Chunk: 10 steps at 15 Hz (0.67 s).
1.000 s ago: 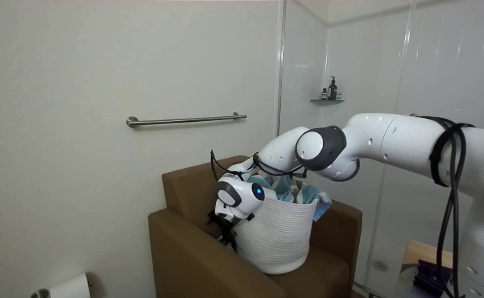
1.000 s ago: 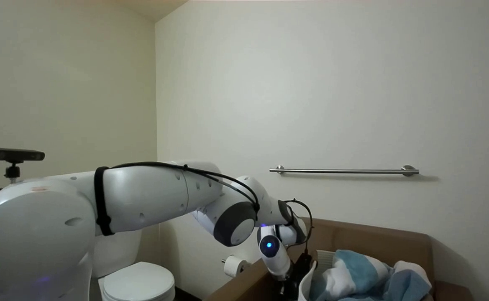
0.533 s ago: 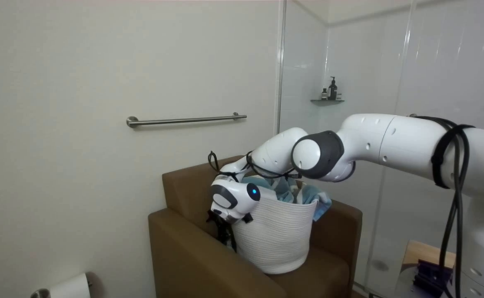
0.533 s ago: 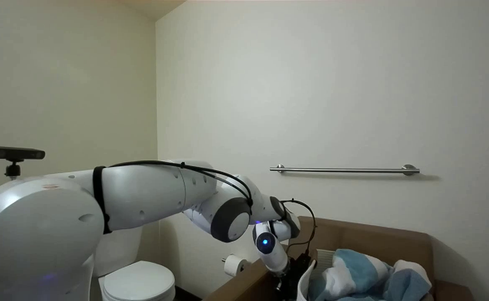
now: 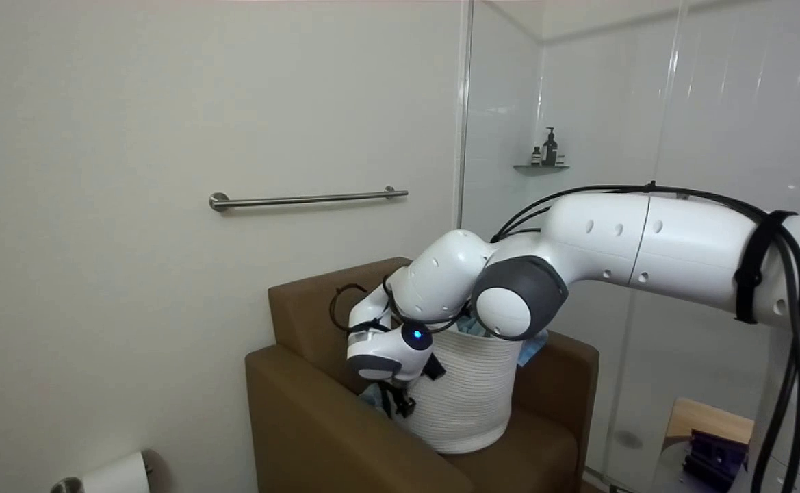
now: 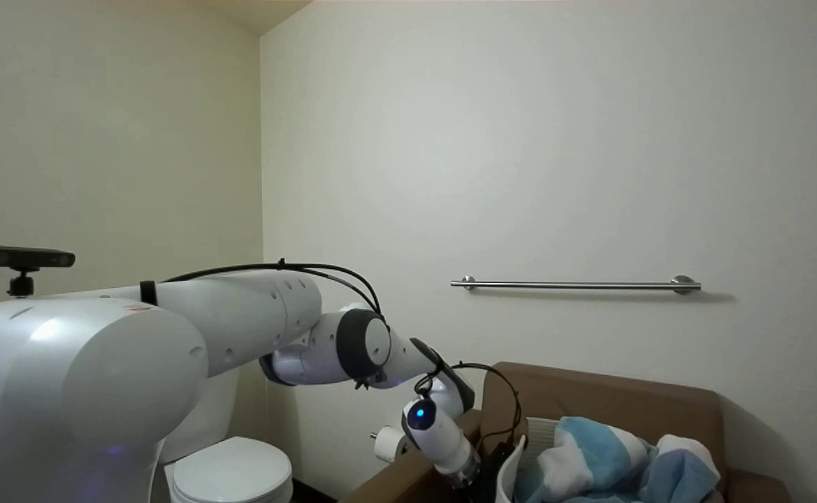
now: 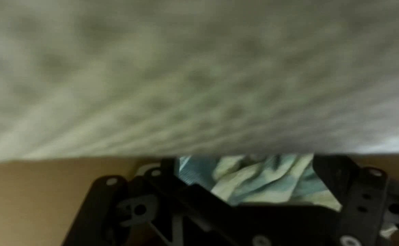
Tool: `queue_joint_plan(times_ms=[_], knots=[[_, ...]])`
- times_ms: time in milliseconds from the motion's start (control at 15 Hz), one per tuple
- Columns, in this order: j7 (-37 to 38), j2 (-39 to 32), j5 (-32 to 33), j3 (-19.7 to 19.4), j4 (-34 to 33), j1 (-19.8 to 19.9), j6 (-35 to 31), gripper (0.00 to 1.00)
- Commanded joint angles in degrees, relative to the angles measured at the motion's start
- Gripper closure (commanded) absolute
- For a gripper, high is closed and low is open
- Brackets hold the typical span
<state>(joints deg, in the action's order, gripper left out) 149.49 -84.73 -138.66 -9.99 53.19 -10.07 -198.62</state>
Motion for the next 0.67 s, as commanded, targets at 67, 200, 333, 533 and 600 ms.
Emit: queue_joint_plan(times_ms=[67,200,333,533,600], knots=[[-2.4,0.5,-0.1,1.8,5.8,0.9,0.5,0.0],[-2.8,-0.2,2.8,3.3,4.0,1.2,0.5,0.0],[-3.4,-0.3,5.9,4.3,1.3,1.2,0.6,0.0],[-0.7,-0.3,12.2,4.2,-0.1,0.6,5.2,0.0],[-2.0,-0.3,13.8,7.7,-0.7,2.8,5.9,0.0]])
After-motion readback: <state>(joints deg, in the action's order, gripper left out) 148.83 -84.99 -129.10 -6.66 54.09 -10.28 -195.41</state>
